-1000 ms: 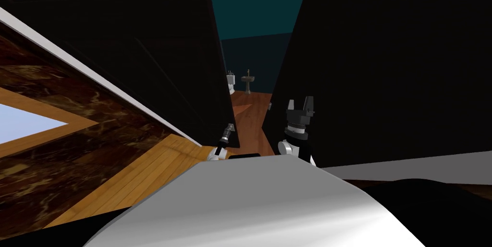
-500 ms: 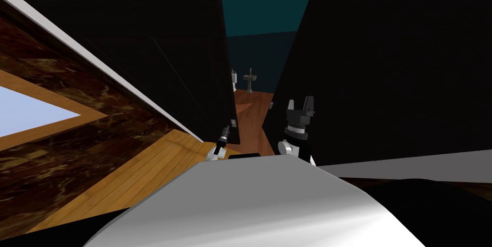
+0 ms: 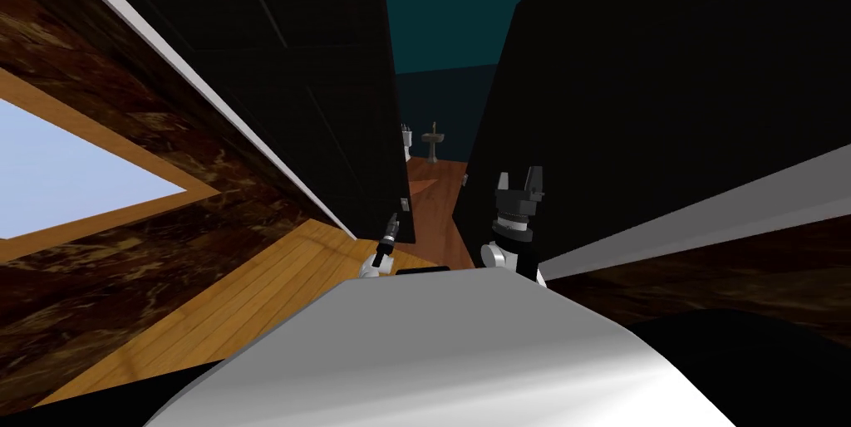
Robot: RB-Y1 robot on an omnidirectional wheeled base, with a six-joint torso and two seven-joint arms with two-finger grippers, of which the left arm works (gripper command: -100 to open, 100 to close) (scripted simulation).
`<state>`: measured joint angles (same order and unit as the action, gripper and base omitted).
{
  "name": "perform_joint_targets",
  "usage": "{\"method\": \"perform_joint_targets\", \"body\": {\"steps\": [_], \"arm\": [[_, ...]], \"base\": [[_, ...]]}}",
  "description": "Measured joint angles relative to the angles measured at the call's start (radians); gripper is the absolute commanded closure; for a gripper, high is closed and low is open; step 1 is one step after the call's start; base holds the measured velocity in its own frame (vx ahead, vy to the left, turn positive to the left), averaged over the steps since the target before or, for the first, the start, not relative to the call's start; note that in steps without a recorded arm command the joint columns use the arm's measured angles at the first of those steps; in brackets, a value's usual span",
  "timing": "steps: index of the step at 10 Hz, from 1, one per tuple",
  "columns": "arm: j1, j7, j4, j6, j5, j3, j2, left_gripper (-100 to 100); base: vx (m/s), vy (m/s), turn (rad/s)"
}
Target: Push the door open
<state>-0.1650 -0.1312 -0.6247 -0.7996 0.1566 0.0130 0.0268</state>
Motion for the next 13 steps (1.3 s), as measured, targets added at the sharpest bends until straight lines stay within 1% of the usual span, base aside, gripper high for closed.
{"method": "perform_joint_targets", "body": {"steps": [2,5,7,8,9,10,13], "arm": [[0.003,0.0,0.0,-0.005,-0.001,0.003,0.014,-100],[0.006,0.006,0.001,-0.012,-0.002,0.008,0.021,-100],[0.006,0.009,0.008,-0.022,-0.004,0.012,0.019,-100],[0.009,0.011,0.007,-0.025,-0.005,0.014,0.013,-100],[0.014,0.012,0.001,-0.026,-0.005,0.015,0.007,-100],[0.016,0.012,0.0,-0.027,-0.004,0.015,0.005,100],[0.013,0.012,0.001,-0.025,-0.004,0.015,0.007,100]], "base": [[0.151,-0.014,-0.016],[0.205,-0.044,-0.023],[0.209,-0.034,-0.024],[0.224,-0.028,-0.026],[0.086,-0.014,0.013],[-0.019,0.0,-0.009],[-0.02,0.005,-0.005]]}}
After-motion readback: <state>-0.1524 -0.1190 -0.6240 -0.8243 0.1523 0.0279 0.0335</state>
